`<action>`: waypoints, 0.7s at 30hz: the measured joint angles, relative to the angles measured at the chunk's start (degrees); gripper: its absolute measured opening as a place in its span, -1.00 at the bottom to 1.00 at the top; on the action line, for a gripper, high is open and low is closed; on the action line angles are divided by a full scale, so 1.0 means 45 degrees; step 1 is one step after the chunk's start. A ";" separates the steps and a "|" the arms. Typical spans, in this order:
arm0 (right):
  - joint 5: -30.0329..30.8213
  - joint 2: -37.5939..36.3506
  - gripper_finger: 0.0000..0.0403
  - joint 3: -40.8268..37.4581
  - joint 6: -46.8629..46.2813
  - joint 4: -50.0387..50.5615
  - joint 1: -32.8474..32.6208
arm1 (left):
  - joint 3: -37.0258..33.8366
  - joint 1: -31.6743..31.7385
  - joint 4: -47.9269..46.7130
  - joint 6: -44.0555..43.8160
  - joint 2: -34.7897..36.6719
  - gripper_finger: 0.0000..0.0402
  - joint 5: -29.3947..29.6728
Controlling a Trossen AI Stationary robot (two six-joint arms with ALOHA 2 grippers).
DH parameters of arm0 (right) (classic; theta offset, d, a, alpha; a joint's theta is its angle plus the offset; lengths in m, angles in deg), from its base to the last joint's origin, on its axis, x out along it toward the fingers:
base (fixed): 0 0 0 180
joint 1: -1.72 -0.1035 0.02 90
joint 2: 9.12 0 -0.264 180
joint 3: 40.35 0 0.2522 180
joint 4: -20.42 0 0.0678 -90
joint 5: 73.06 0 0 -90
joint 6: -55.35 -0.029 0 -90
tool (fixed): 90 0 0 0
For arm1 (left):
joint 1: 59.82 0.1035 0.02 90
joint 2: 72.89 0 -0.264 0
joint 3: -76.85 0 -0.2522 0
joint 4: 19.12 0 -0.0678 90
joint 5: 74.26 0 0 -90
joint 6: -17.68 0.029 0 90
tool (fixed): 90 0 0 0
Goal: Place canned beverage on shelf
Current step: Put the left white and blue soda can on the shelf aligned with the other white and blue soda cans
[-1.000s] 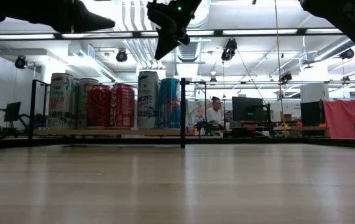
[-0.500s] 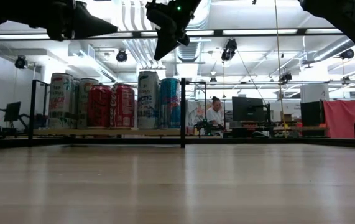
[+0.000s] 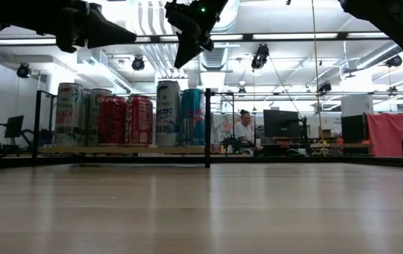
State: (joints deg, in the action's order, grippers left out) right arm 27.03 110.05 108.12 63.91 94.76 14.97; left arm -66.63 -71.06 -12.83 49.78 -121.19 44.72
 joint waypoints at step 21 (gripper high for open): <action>-0.0005 0.0000 -0.94 0.0000 -0.0136 0.0010 -0.0233 | 0.0000 0.0000 0.0005 0.0044 -0.0005 -0.99 -0.0005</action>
State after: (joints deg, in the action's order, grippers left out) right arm 27.01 110.05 108.12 63.30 94.80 13.92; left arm -66.63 -71.06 -12.81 49.97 -121.21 44.69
